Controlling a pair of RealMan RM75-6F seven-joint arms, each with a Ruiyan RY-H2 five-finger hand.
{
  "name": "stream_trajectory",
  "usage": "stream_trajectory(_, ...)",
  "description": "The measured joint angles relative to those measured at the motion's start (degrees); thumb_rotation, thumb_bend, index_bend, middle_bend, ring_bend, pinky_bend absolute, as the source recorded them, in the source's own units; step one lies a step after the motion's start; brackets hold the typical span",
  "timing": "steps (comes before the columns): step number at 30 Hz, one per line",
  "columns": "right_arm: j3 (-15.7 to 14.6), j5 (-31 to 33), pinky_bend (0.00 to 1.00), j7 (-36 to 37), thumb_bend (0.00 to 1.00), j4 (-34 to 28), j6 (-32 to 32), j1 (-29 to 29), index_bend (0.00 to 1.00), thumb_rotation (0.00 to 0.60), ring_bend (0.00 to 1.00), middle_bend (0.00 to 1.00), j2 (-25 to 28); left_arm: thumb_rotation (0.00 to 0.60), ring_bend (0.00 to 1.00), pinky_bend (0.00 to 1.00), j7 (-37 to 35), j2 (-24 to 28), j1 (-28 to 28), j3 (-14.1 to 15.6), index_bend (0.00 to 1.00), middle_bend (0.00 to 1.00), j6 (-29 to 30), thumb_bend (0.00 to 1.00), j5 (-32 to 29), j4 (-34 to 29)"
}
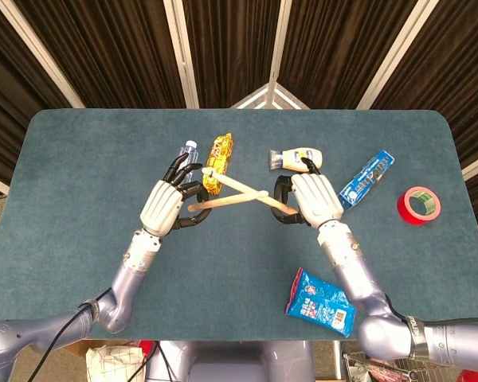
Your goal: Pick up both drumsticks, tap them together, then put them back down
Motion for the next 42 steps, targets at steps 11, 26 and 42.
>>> stream_trajectory(11, 0.04, -0.16, 0.00, 2.10, 0.47, -1.05, -1.18, 0.27, 0.67, 0.600, 0.42, 0.61, 1.64, 0.600, 0.19, 0.06, 0.25, -0.76, -0.30, 0.12, 0.65, 0.65, 0.13, 0.45, -0.26, 1.11)
stream_trajectory(26, -0.60, -0.84, 0.00, 3.75, 0.47, -1.63, -1.43, 0.39, 0.67, 0.600, 0.42, 0.61, 2.80, 0.600, 0.19, 0.06, 0.98, -0.67, -0.40, -0.10, 0.65, 0.65, 0.45, 0.45, -0.70, 1.43)
stream_trajectory(42, -0.59, -0.69, 0.00, 4.33, 0.47, -2.37, -1.30, 1.19, 0.67, 0.600, 0.42, 0.61, 3.76, 0.600, 0.19, 0.06, 0.93, -1.55, -0.95, 0.05, 0.65, 0.65, 0.94, 0.45, -0.29, 2.14)
